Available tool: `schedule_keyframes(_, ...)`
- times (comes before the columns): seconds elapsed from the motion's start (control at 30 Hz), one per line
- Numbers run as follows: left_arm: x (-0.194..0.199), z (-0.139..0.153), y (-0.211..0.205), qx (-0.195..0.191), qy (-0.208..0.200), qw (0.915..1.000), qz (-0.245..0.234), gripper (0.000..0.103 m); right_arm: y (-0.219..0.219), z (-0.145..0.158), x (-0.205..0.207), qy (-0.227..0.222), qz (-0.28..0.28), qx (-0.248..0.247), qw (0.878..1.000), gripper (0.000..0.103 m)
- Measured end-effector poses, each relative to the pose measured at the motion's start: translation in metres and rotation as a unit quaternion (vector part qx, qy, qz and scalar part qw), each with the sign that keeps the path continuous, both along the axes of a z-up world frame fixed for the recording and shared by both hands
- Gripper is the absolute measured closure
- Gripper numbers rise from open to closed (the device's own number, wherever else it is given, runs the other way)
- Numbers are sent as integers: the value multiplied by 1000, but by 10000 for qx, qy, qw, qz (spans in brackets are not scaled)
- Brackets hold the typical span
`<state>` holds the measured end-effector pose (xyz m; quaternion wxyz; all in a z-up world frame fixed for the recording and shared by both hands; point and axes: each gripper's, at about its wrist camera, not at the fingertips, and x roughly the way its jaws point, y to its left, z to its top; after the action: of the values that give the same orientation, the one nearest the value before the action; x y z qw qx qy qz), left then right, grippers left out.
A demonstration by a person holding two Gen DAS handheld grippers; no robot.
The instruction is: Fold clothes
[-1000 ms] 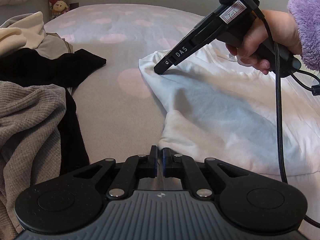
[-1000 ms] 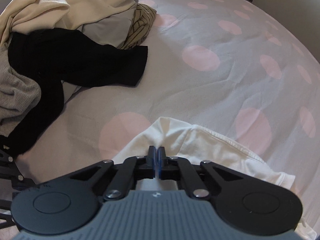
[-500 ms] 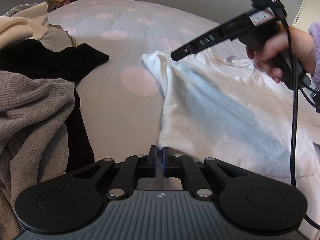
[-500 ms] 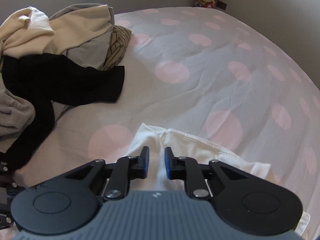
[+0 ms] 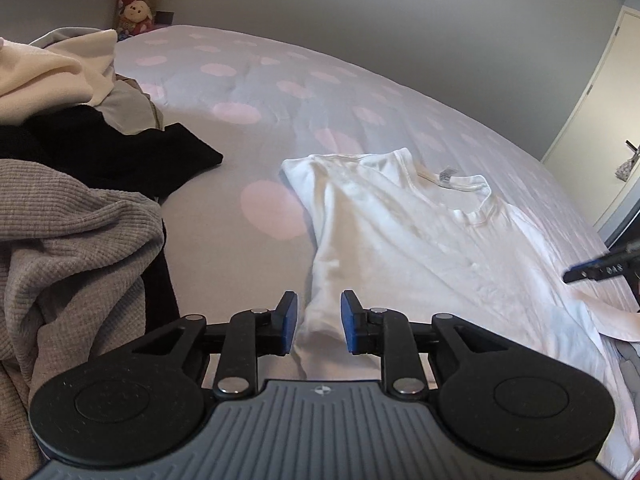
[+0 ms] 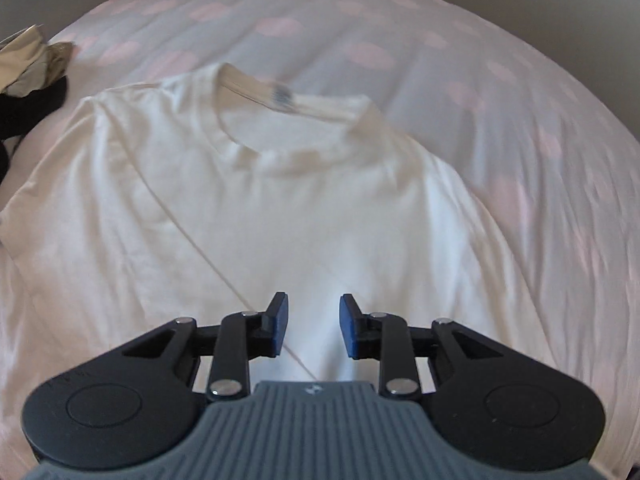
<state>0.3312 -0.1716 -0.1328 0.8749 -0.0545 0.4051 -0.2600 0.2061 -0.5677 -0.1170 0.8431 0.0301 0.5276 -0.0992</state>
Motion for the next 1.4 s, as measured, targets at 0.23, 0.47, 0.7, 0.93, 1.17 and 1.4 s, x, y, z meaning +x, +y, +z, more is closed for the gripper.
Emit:
schedule_keyframes(0.23,-4,-5,-16,399,-139,9991,-45,82,-19,-21,-80,-246,-700,928,9929,71)
schedule_keyframes(0.47,-9,-11,-22,721,-204,9971,-87,82,-18,-17,-140,-665,-1151,698,9887,59)
schedule_keyframes(0.7,-9,-11,-22,726,-180,9972,-65,82,-6,-36,-162,-350,-886,355,9948,61)
schedule_keyframes(0.93,-8,-12,-18,738,-176,9971,14,82,23,-18,-128,-1045,-567,427,9920,61)
schedule_keyframes(1.17,-8,-12,-15,680,-160,9975,48,82,63,-23,-92,-1006,48,513,9936,60)
schedule_keyframes(1.4,-5,-10,-9,531,-107,9983,192,82,57,-21,-87,-1019,-467,1012,9885,58)
